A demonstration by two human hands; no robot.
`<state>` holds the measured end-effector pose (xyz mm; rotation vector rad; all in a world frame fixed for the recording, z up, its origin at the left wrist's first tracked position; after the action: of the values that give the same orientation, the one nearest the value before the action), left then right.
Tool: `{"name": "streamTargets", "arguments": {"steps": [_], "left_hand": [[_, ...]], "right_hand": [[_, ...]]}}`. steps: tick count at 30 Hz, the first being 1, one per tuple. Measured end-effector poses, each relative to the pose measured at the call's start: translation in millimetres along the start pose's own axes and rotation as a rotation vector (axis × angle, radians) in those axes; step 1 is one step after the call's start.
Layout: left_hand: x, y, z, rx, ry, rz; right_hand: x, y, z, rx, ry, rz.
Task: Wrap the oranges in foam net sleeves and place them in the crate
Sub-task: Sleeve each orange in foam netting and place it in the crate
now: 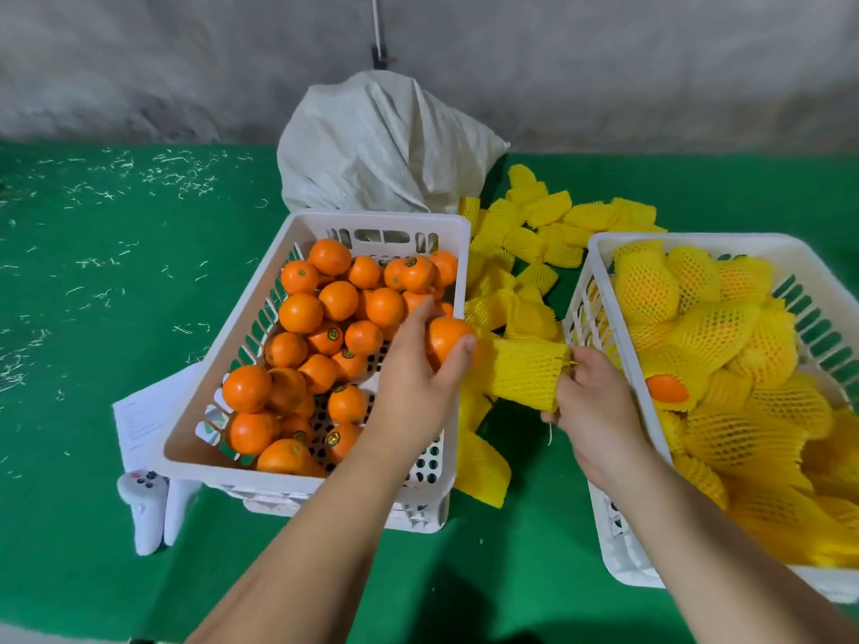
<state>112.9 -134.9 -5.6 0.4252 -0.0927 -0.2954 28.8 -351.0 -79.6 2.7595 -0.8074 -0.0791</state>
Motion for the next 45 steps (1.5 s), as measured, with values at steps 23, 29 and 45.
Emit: {"name": "streamTargets", "arguments": {"steps": [23, 29, 45], "left_hand": [[-13, -100, -4, -0.332, 0.231, -0.457], [-9, -95, -1, -0.5, 0.175, -0.352], [-8, -94, -8, -0.702, 0.387, -0.446]], "right_hand": [[3, 42, -27, -0.242, 0.475, -0.017], [-5, 29, -32, -0.239, 0.523, -0.118], [-23, 17, -47, -0.531, 0.721, -0.157]]}}
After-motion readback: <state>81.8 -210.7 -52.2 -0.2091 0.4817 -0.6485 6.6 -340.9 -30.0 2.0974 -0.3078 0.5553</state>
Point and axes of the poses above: each hand's wrist, its own x-axis towards the middle knuckle, its own y-axis out of the back of the hand, z = x × y, the point moved 7 cm from there along x, towards the middle knuckle, and after that the axes turned 9 degrees about y, right-handed, at the moved point
